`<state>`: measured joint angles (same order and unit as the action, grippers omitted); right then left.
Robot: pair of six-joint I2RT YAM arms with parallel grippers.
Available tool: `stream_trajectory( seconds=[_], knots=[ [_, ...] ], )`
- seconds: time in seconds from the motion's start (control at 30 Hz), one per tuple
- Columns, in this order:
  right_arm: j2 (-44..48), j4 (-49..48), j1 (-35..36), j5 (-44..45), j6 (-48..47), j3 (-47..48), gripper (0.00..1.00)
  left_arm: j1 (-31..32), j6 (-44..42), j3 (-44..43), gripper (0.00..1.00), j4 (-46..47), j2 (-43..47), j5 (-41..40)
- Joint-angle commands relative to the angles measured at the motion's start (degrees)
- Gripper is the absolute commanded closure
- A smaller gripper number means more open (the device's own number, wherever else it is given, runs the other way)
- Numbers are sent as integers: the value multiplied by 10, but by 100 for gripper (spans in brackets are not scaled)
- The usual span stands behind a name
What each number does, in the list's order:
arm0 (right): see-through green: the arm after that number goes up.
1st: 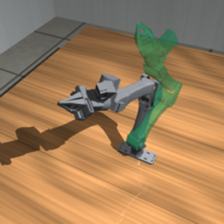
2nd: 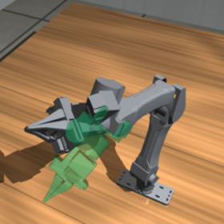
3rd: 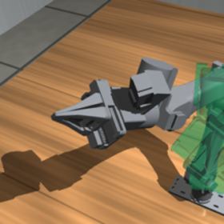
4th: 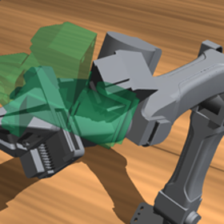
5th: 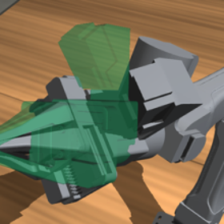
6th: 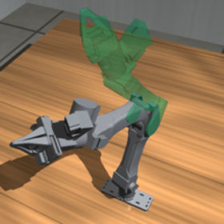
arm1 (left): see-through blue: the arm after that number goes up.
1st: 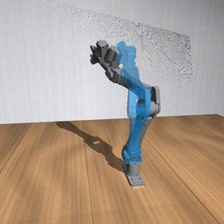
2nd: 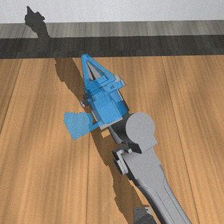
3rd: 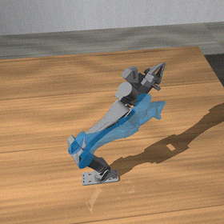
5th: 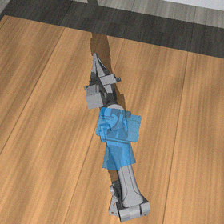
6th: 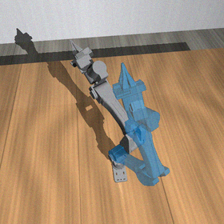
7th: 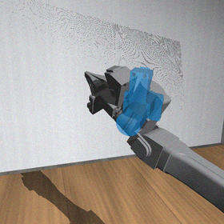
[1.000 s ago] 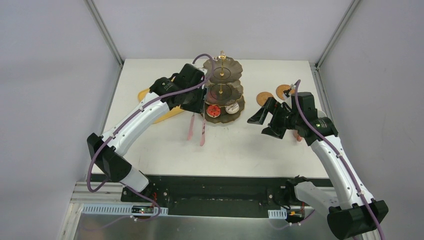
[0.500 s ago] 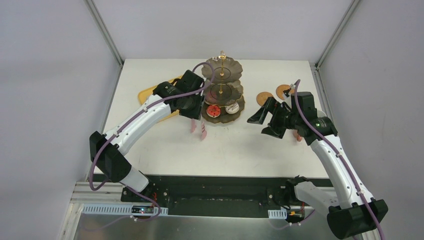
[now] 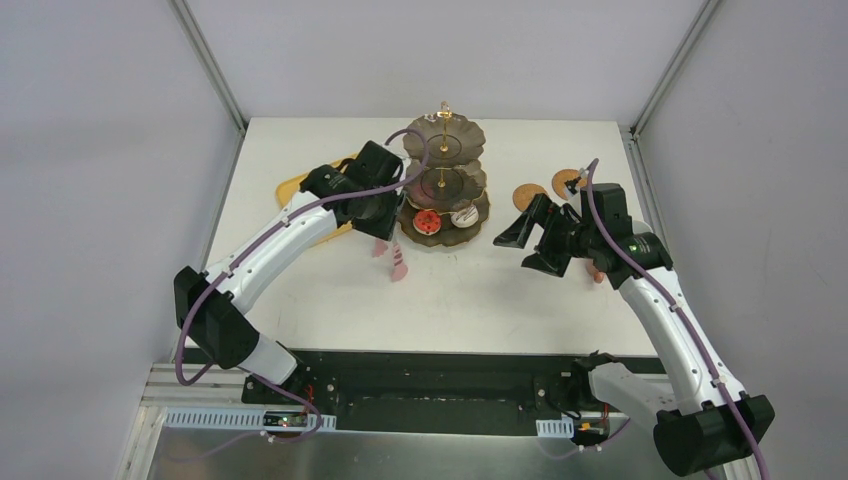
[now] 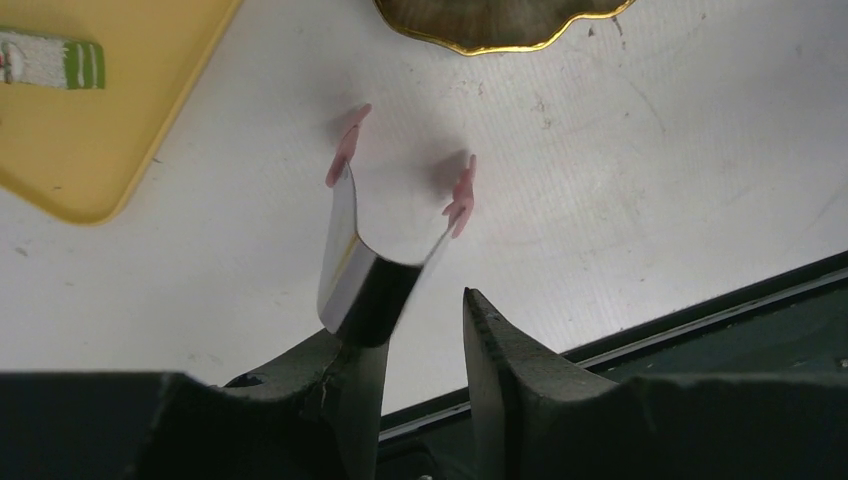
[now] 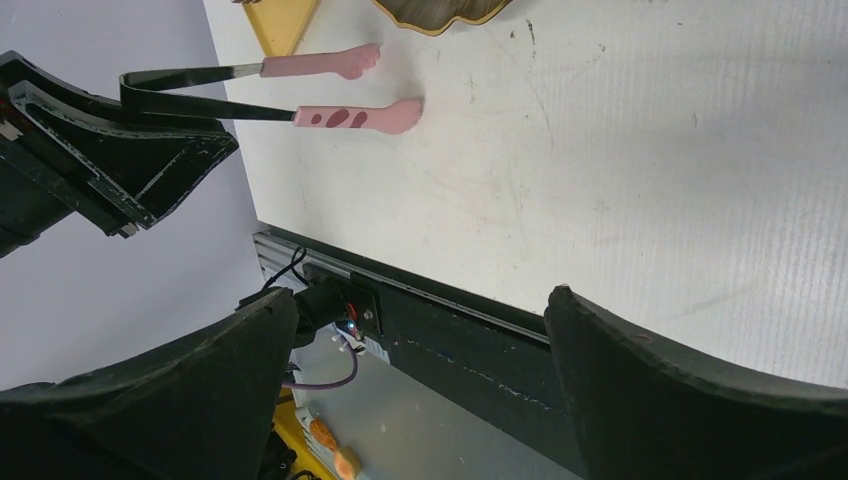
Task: Serve the afternoon tea
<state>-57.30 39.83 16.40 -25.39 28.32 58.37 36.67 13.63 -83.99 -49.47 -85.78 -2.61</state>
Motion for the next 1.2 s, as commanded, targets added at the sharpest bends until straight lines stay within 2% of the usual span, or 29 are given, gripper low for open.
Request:
stream_trajectory(
  seconds=[0.0,0.17,0.43,0.7,0.77,0.9,1.0,1.07,1.17],
  knots=[
    [1,-15,-3,-12,6,-3,1,2,-97,-44,66,-55,14,-13],
    [0,-20,-3,-13,10,-4,1,20,-131,-75,65,-103,-20,-8],
    [2,-20,-3,-10,11,-4,1,60,-116,-80,63,-65,-56,18],
    [3,-9,-3,-2,2,-4,1,52,-56,-11,50,12,15,25],
    [1,-10,-3,-3,1,-4,1,40,-32,11,49,23,32,51],
    [-1,-12,-3,-4,1,-3,1,8,51,56,46,47,67,71],
    [-2,-14,-3,-5,0,-4,1,-6,181,108,35,73,94,65],
    [-4,-15,-3,-6,1,-4,1,-6,263,159,25,119,114,99],
    [-5,-15,-3,-8,1,-4,1,-3,374,223,26,139,132,70]
  ],
)
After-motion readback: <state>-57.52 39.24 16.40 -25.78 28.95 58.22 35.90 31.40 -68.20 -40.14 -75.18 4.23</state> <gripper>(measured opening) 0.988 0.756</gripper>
